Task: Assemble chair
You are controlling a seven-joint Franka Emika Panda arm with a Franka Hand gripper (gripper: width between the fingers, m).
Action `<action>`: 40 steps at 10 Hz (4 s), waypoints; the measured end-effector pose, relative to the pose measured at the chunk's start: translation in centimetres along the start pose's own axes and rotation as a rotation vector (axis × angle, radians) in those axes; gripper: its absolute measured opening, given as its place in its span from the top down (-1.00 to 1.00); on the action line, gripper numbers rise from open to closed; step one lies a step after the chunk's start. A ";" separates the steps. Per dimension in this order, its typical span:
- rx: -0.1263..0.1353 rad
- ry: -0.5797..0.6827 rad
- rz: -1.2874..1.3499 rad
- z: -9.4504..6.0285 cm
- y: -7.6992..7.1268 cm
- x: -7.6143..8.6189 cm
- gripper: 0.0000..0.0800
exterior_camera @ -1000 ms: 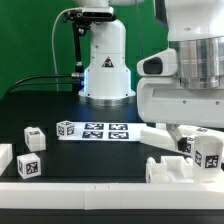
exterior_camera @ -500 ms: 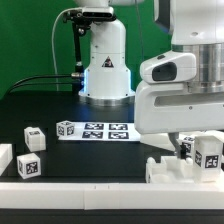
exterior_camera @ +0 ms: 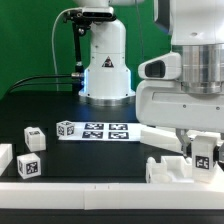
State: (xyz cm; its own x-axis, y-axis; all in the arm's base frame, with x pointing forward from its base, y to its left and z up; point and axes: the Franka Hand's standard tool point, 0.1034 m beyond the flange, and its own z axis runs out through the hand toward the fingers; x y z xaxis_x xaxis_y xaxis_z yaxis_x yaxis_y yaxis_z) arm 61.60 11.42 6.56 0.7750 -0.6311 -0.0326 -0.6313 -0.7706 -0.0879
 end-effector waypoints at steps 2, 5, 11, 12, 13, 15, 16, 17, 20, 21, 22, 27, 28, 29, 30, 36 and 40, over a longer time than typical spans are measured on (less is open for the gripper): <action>0.011 -0.016 0.463 0.1 -0.1 -0.4 0.29; 0.031 -0.038 0.844 0.0 -0.5 -0.6 0.29; 0.009 -0.029 0.192 -0.2 -0.5 -0.9 -0.58; 0.010 -0.026 0.119 -0.1 -0.4 -0.8 -0.62; 0.011 -0.026 0.056 -0.1 -0.3 -0.7 -0.62; 0.008 -0.021 -0.135 -0.1 -0.3 -0.6 -0.62; -0.025 -0.003 -0.400 -0.2 -0.2 -0.6 -0.62; -0.035 0.001 -0.464 -0.2 -0.4 -0.8 -0.62; -0.032 0.000 -0.418 -0.1 -0.3 -0.7 0.04; -0.022 0.003 -0.277 -0.1 -0.4 -0.7 0.30; -0.020 0.007 -0.140 -0.2 -0.4 -0.6 0.30; 0.006 -0.003 0.641 -0.1 -0.4 -0.6 0.29; 0.004 0.000 0.643 -0.1 -0.5 -0.7 0.29; 0.008 -0.005 0.722 -0.1 -0.5 -0.6 0.29; 0.009 -0.007 0.782 -0.1 -0.5 -0.6 0.29; 0.037 -0.027 0.943 -0.1 -0.7 -0.8 -0.13; 0.026 -0.017 0.426 -0.3 -1.0 -0.9 -0.62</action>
Offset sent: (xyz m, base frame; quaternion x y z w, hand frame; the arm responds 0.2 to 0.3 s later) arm 0.0265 0.0066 0.0172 0.1214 0.0365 0.4360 0.8910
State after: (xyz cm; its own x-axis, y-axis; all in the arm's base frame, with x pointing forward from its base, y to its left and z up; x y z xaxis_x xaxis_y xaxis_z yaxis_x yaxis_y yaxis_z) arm 61.52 12.73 7.02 0.4452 -0.8911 -0.0878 -0.8946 -0.4382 -0.0878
